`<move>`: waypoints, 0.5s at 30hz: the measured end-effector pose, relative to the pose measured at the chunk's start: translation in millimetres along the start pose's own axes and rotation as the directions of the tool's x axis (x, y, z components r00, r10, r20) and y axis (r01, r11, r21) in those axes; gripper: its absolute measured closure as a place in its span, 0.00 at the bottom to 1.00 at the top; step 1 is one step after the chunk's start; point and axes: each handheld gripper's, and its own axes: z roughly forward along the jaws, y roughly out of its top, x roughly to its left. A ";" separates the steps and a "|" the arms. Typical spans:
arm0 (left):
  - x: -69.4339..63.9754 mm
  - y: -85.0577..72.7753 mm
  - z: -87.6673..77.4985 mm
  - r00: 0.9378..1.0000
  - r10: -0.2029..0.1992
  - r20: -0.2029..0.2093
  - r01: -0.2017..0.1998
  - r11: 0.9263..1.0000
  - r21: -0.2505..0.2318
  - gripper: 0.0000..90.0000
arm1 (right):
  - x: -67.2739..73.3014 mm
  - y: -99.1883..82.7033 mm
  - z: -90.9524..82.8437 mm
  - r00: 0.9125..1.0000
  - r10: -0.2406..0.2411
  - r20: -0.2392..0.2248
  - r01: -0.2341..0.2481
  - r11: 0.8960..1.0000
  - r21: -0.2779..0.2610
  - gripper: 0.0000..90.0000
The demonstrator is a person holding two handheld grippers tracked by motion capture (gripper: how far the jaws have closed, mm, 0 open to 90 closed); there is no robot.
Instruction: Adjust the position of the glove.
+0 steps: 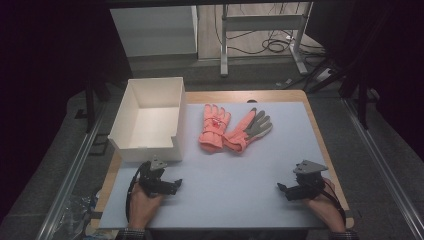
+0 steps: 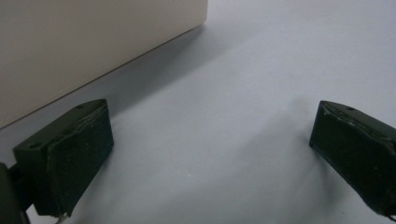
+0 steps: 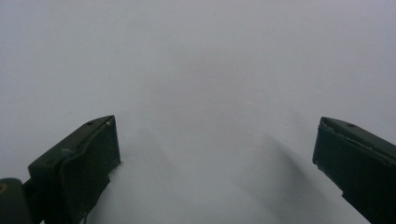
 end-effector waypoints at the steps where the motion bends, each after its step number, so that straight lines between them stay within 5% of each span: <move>1: 0.0 0.0 0.0 1.000 0.000 0.000 0.000 1.000 0.000 0.00 | -0.1 0.1 0.2 1.000 0.002 -0.004 -0.002 1.000 0.001 0.01; 3: 0.0 0.0 0.0 1.000 -0.001 0.000 0.001 1.000 0.000 0.00 | -0.7 0.3 0.3 1.000 0.007 -0.006 -0.007 1.000 0.005 0.01; 6: 0.2 0.0 0.0 1.000 -0.002 0.001 0.002 1.000 -0.001 0.00 | -1.1 1.9 1.9 0.996 0.088 0.000 -0.088 0.996 0.031 0.02; 8: 0.2 0.0 -0.1 1.000 -0.002 0.000 0.002 1.000 -0.002 0.00 | 0.6 4.8 5.5 0.982 0.167 0.086 -0.169 0.985 0.018 0.04; 11: 0.1 0.0 -0.1 1.000 -0.002 0.000 0.002 1.000 -0.002 0.00 | 3.3 6.0 6.7 0.979 0.168 0.118 -0.171 0.985 0.014 0.04; 15: 0.1 -0.2 -0.1 1.000 -0.002 -0.001 0.002 1.000 -0.002 0.00 | -0.2 5.5 7.5 0.977 0.195 0.087 -0.198 0.980 0.022 0.06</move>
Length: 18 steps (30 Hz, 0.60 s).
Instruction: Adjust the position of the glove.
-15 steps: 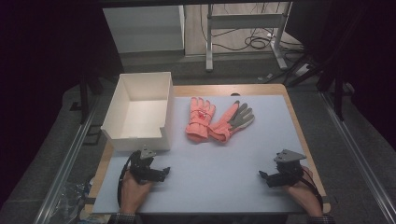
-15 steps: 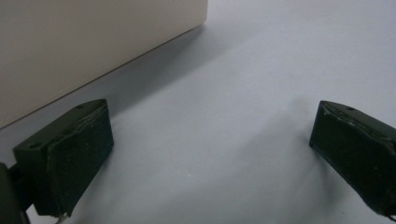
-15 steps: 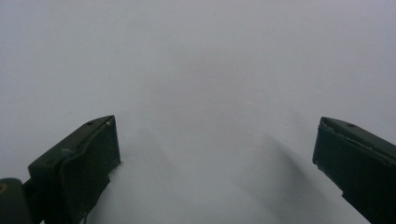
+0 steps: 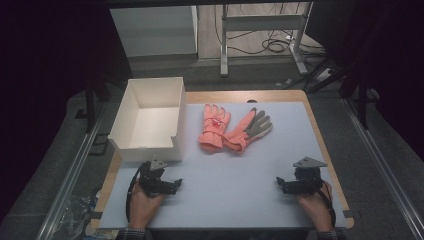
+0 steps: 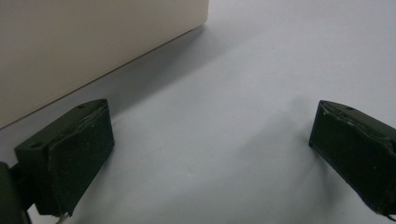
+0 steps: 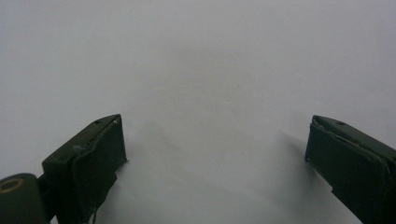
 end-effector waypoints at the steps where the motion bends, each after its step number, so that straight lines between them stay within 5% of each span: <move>1: -0.1 0.0 0.0 1.000 0.000 0.000 0.000 1.000 0.000 0.00 | -0.4 0.0 0.3 1.000 0.002 -0.003 -0.002 1.000 0.002 0.06; 13: -0.1 0.0 0.0 1.000 0.000 -0.002 0.000 1.000 -0.001 0.00 | -1.5 0.9 0.1 1.000 0.007 -0.020 -0.007 1.000 0.007 0.06; 18: -0.3 -0.1 0.1 1.000 0.001 -0.002 -0.001 1.000 -0.002 0.00 | 2.3 4.8 -1.3 0.997 0.017 -0.069 -0.017 1.000 0.000 0.09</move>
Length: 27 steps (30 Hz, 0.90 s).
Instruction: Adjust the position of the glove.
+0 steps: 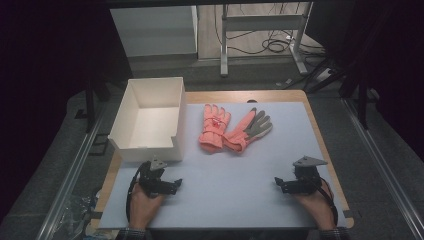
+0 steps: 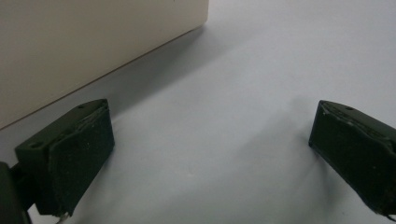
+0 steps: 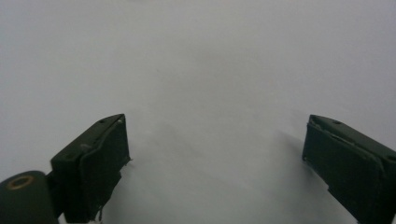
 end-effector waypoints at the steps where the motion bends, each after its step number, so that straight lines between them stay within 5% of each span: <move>1: 0.0 0.0 0.0 1.000 0.000 0.000 0.000 1.000 0.000 0.00 | 1.2 2.1 -0.5 1.000 -0.002 -0.009 0.002 1.000 -0.008 0.11; 10: -0.3 -0.1 -0.1 1.000 0.002 -0.002 -0.002 1.000 -0.001 0.00 | 5.5 19.9 0.3 0.999 -0.038 -0.027 0.037 0.999 -0.030 0.18; 27: 0.0 0.0 -0.4 1.000 0.006 -0.002 -0.006 1.000 0.004 0.00 | -0.8 67.5 16.5 0.995 -0.036 -0.092 0.027 0.995 -0.092 0.18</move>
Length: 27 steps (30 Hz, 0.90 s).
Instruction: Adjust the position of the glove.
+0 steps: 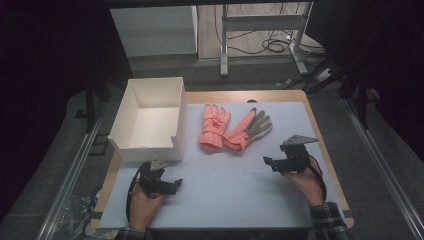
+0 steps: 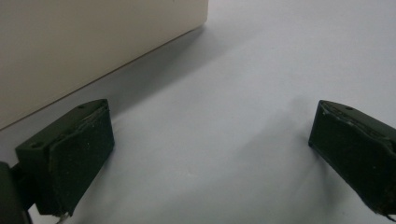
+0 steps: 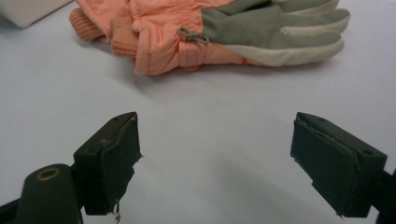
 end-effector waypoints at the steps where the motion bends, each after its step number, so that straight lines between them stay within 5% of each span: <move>1: 0.0 0.0 0.0 1.000 0.000 0.000 0.000 1.000 0.000 0.00 | -0.4 2.7 1.9 1.000 -0.007 -0.002 0.007 1.000 0.005 0.18; 7: 0.0 0.0 0.0 1.000 0.000 0.000 0.000 1.000 0.000 0.00 | -3.5 17.3 17.2 0.999 -0.047 -0.010 0.047 0.999 0.012 0.20; 15: 0.0 0.0 0.1 1.000 0.000 0.000 0.000 1.000 -0.001 0.00 | -7.3 34.4 33.1 0.999 -0.040 -0.006 0.040 0.999 -0.001 0.24; 27: -0.1 -0.1 0.1 1.000 -0.001 0.001 0.001 1.000 -0.002 0.00 | -14.6 63.2 56.0 0.999 -0.025 -0.035 0.025 1.000 -0.001 0.54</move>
